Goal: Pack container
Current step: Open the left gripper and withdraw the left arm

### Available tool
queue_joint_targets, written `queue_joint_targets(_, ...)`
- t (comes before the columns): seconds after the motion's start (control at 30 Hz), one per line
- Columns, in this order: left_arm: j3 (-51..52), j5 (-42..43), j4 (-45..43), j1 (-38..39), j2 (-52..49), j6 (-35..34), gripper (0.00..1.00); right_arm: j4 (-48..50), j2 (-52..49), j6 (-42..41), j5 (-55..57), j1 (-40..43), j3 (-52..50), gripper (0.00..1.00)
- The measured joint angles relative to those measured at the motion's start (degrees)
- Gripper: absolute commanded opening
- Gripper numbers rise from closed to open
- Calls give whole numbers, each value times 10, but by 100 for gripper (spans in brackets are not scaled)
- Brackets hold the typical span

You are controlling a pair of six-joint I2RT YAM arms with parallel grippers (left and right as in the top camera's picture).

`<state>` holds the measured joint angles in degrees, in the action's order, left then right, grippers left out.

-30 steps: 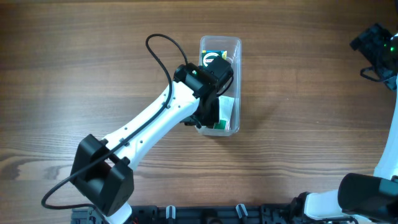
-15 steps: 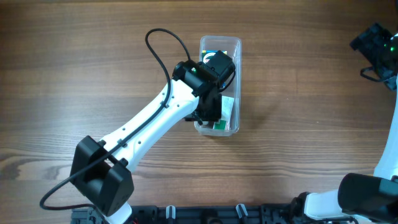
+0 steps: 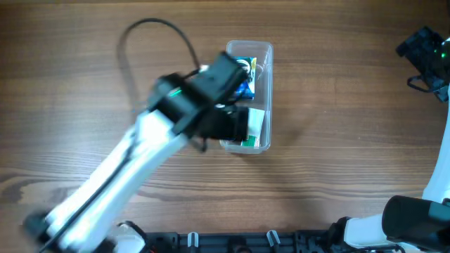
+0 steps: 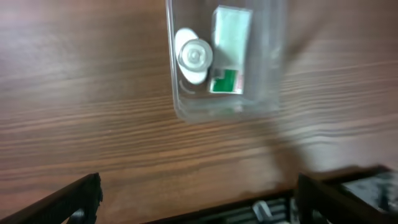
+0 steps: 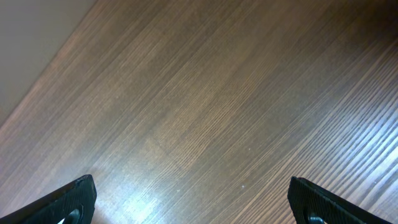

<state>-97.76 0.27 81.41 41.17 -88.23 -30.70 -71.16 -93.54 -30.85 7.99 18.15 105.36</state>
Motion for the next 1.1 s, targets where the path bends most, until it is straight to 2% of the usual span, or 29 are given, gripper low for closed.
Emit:
queue_joint_targets(0.13, -9, -5, 32, 0, 132, 0, 100, 0, 0, 0, 0, 0, 0, 100)
queue_joint_targets(0.3, -10, -4, 35, 0, 230, 0, 100, 0, 0, 0, 0, 0, 0, 100)
queue_joint_targets(0.63, -10, -4, 52, 0, 300, 0, 100, 0, 0, 0, 0, 0, 0, 100)
queue_joint_targets(0.73, -2, -4, 46, 0, 300, 28, 100, 0, 0, 0, 0, 0, 0, 100)
queue_joint_targets(0.83, 60, -3, -11, -7, 306, 82, 100, 0, 0, 0, 0, 0, 0, 100)
queue_joint_targets(0.97, 214, 8, -161, -46, 354, 137, 100, 0, 0, 0, 0, 0, 0, 100)
queue_joint_targets(1.03, 363, 53, -322, -96, 435, 209, 100, 1, 0, 0, 0, 0, 0, 100)
queue_joint_targets(1.1, 467, 104, -415, -140, 504, 269, 100, 0, 0, 0, 0, 0, 0, 100)
